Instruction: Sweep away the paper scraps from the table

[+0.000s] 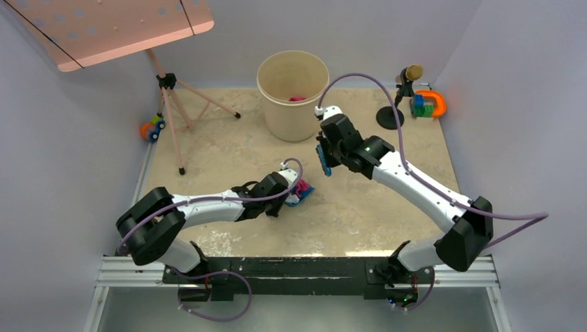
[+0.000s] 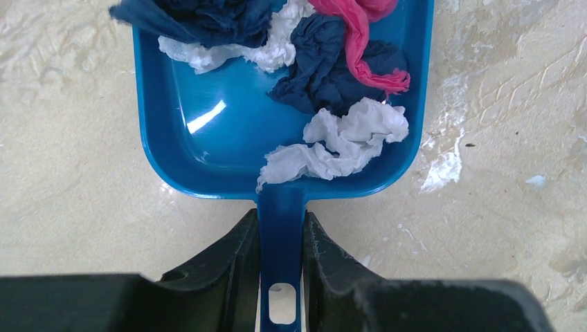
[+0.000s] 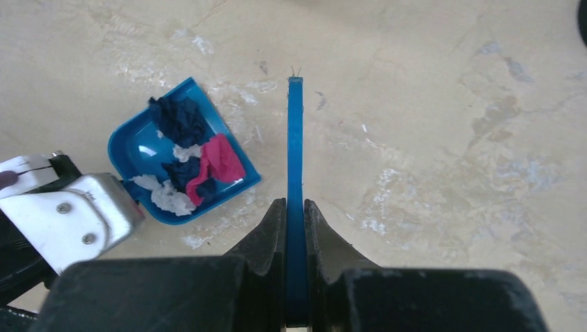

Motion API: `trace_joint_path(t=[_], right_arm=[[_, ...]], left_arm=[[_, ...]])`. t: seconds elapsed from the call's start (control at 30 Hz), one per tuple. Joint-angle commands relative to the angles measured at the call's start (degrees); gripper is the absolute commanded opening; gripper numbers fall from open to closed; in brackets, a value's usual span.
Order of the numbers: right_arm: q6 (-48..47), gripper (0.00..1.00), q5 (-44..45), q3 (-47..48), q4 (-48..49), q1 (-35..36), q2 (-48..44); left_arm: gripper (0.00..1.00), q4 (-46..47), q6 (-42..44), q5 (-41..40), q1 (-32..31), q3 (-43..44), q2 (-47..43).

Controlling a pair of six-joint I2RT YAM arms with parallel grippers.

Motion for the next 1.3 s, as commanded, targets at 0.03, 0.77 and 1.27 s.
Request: trace_joint_path(t=[0.03, 0.77, 1.27], right_arm=[[2.3, 0.0, 4.9, 0.1, -0.1, -3.1, -7.3], [5.4, 0.0, 10.5, -6.7, -0.8, -8.4, -18.1], [5.9, 0.0, 10.5, -8.5, -2.1, -9.2, -23.4]], left_arm=[[0.0, 3.1, 1.5, -1.6, -0.3, -1.1, -4.6], [0.0, 3.1, 1.5, -1.6, 2.4, 30.5, -12.7], [0.0, -55.8, 8.1, 13.1, 11.7, 69.5, 9.7]])
